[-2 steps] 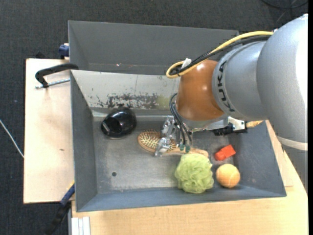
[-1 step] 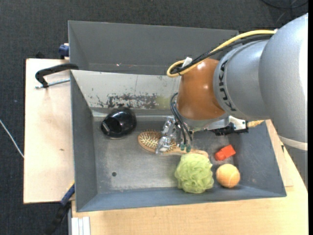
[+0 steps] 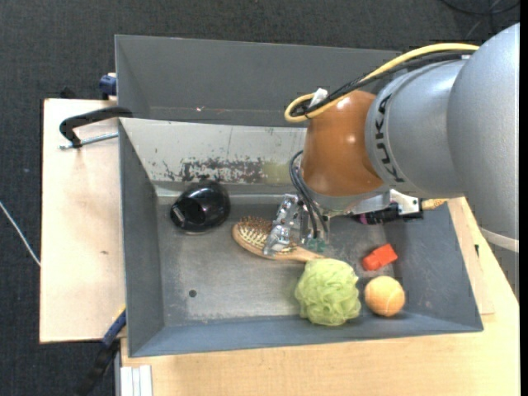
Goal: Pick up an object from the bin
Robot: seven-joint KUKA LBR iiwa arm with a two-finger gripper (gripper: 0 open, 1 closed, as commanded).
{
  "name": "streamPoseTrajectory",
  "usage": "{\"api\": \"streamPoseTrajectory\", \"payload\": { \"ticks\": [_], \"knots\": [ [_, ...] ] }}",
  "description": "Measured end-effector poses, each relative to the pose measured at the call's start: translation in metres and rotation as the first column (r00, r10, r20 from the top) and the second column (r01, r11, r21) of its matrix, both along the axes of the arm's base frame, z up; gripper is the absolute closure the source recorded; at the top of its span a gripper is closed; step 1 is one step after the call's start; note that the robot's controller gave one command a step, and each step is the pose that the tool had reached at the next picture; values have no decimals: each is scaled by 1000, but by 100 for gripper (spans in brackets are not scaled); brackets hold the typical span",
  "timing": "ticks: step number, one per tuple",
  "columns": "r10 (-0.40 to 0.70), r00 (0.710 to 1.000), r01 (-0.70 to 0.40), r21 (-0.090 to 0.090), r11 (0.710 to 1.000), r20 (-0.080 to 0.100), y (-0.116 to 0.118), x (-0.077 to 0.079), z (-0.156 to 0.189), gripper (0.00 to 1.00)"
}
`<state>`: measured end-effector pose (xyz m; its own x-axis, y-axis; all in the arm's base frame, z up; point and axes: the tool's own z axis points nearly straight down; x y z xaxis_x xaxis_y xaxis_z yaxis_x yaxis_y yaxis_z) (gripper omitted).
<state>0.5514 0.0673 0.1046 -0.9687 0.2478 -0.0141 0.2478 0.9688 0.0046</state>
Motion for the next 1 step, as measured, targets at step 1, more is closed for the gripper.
{"api": "streamPoseTrajectory", "payload": {
  "ticks": [1],
  "knots": [
    [1,1000,-1,0,1000,-8,1,-1,11,100]
  ]
}}
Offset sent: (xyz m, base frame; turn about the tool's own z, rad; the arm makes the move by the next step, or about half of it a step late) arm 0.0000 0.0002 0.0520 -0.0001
